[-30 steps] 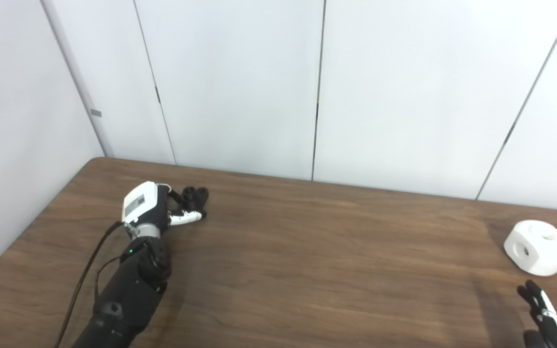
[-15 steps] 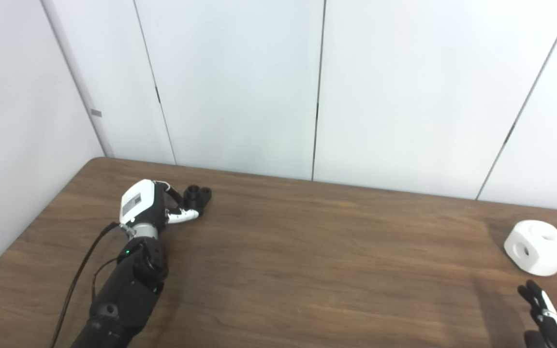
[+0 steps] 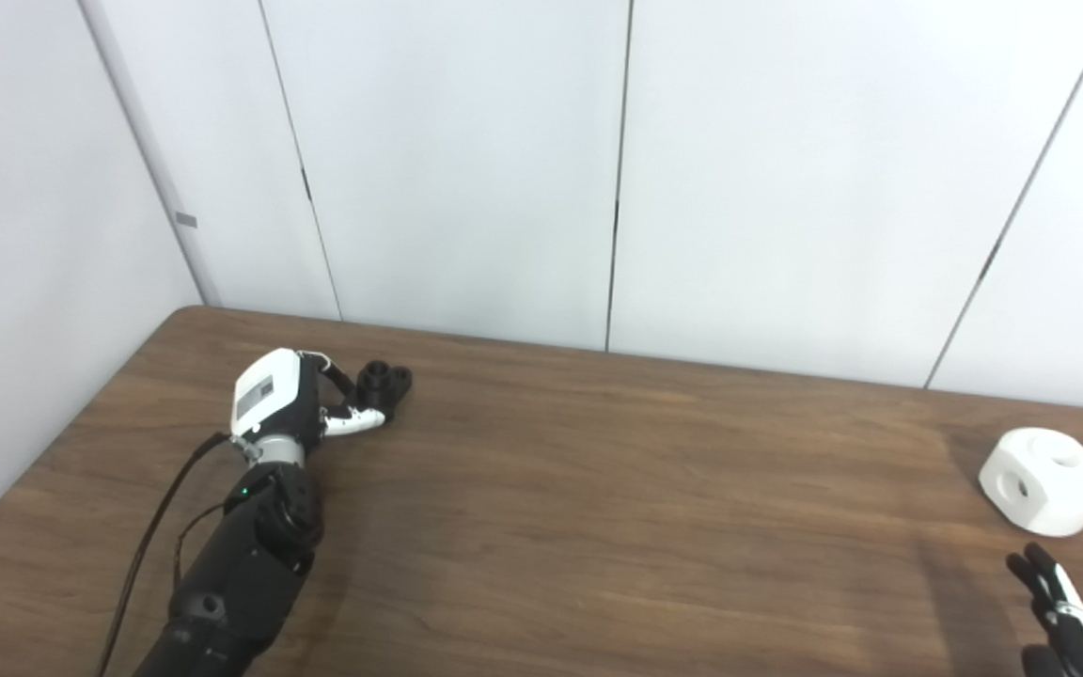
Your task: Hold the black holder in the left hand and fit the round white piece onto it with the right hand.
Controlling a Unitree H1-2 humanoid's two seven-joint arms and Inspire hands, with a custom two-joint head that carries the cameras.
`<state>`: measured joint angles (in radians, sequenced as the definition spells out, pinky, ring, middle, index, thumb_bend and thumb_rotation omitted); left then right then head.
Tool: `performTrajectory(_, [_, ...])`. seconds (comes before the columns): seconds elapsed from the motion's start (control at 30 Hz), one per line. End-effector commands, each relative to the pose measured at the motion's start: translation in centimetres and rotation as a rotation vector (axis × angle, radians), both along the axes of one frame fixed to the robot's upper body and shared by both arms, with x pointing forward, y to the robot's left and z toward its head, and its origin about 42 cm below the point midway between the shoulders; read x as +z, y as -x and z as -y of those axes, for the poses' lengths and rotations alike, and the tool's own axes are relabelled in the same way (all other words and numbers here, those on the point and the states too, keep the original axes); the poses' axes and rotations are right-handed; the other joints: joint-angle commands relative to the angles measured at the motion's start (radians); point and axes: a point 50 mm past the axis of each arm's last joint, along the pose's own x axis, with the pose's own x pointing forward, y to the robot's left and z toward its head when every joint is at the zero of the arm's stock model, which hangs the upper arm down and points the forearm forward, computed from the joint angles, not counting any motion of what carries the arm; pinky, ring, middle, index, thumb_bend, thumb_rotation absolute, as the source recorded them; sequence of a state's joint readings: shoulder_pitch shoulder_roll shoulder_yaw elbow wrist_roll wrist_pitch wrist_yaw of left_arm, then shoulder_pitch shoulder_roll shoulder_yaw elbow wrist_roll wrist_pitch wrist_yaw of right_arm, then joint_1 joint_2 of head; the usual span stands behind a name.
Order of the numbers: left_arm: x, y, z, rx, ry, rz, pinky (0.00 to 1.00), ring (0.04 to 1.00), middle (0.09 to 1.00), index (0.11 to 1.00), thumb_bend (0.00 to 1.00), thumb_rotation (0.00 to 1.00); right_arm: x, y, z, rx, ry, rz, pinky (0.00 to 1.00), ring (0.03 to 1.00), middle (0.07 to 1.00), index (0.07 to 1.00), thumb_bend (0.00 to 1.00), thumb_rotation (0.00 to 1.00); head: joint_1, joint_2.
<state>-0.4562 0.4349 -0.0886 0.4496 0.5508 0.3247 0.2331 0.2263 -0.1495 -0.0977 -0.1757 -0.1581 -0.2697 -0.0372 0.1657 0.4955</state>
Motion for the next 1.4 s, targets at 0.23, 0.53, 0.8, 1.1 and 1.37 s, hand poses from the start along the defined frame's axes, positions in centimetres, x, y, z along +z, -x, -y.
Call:
performTrajectory(0.23, [0.9, 0.3, 0.0, -0.078, 0.001, -0.020, 0.79, 0.867, 0.793, 0.486, 0.52, 0.04, -3.4, 2.7, -0.9, -0.029, -0.063, -0.127, 1.00, 0.967, 0.927, 0.954, 0.53, 1.00, -0.004, 0.005])
performTrajectory(0.53, [1.0, 2.1, -0.4, -0.167, 0.050, -0.129, 0.70, 0.810, 0.774, 0.485, 0.52, 0.05, -3.6, 2.7, -0.8, -0.026, -0.056, -0.121, 1.00, 0.959, 0.921, 0.949, 0.54, 1.00, -0.010, 0.011])
performTrajectory(0.8, [0.5, 5.1, 0.1, -0.259, 0.072, -0.198, 0.74, 0.829, 0.782, 0.486, 0.52, 0.05, -3.6, 2.7, -0.7, -0.031, -0.045, -0.124, 0.98, 0.944, 0.915, 0.943, 0.55, 1.00, -0.017, 0.023])
performTrajectory(1.1, [-0.4, 8.5, 2.2, -0.381, 0.037, -0.269, 0.90, 0.884, 0.805, 0.486, 0.52, 0.05, -3.4, 2.6, -0.6, -0.031, -0.037, -0.112, 0.93, 0.930, 0.908, 0.935, 0.56, 0.99, -0.030, 0.042])
performTrajectory(1.37, [-0.7, 10.5, 4.0, -0.507, -0.019, -0.256, 0.81, 0.866, 0.799, 0.486, 0.52, 0.05, -3.2, 2.7, -0.5, -0.035, -0.037, -0.111, 0.94, 0.931, 0.904, 0.929, 0.60, 0.97, -0.050, 0.082])
